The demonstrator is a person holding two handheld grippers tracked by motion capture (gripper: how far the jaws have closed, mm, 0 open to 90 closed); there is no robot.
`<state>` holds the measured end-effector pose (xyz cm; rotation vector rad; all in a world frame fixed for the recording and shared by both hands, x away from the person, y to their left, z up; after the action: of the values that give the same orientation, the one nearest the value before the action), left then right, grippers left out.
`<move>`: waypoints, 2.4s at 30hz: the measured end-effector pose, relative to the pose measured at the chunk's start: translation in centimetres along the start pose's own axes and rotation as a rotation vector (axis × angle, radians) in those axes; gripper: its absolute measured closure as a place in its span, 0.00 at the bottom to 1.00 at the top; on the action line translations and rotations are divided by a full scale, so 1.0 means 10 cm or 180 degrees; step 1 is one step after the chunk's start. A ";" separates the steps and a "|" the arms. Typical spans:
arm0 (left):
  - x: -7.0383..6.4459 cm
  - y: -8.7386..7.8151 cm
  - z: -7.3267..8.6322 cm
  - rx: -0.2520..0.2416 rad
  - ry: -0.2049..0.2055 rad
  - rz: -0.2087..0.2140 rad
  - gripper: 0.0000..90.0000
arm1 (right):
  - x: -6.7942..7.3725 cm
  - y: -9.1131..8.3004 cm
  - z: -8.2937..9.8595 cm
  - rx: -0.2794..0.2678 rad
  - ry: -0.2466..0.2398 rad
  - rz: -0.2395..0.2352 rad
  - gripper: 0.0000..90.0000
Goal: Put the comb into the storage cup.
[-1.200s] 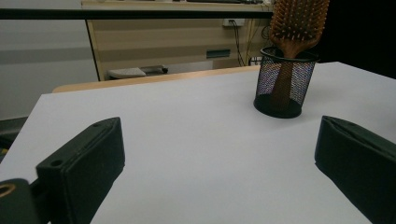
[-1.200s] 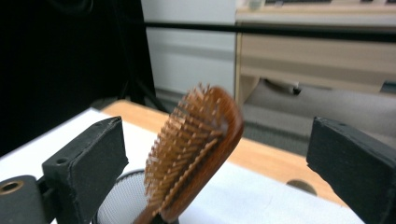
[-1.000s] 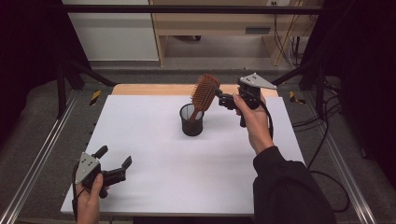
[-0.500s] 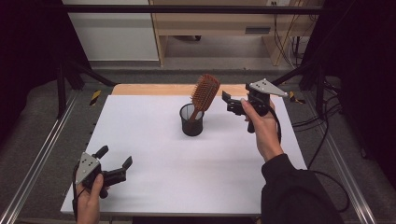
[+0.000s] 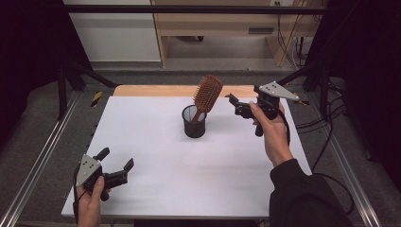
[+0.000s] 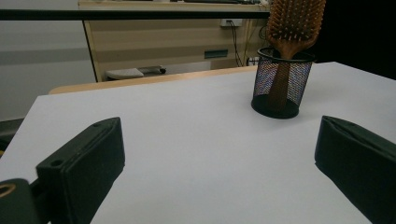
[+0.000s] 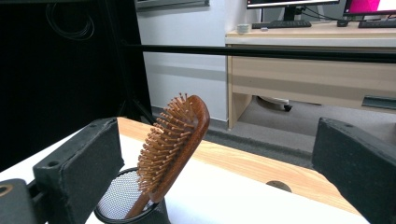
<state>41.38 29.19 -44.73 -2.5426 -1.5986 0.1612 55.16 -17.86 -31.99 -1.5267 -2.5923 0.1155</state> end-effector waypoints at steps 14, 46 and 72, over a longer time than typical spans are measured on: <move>0.00 0.00 0.00 0.0010 0.0014 0.0005 0.02 | -0.04 -0.16 -0.03 -0.0064 -0.0063 0.0022 0.02; -0.01 0.00 0.00 0.0012 0.0011 0.0032 0.02 | -0.23 -0.65 0.13 -0.0158 -0.0133 0.0045 0.03; -0.01 -0.01 0.00 0.0013 0.0006 0.0034 0.02 | -0.41 -1.08 0.41 -0.0219 -0.0226 0.0149 0.03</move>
<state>41.25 29.19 -44.73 -2.5478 -1.5826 0.1631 47.17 -26.69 -34.93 -1.6359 -2.6418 0.0876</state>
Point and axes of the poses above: each handheld gripper's, and its own axes: y roughly forward along the jaws, z roughly out of its underside, x roughly to its left, the point moved 1 cm from there along y, roughly forward along the jaws, and after that the axes turned 1 degree about -x, right-handed, at the moved point
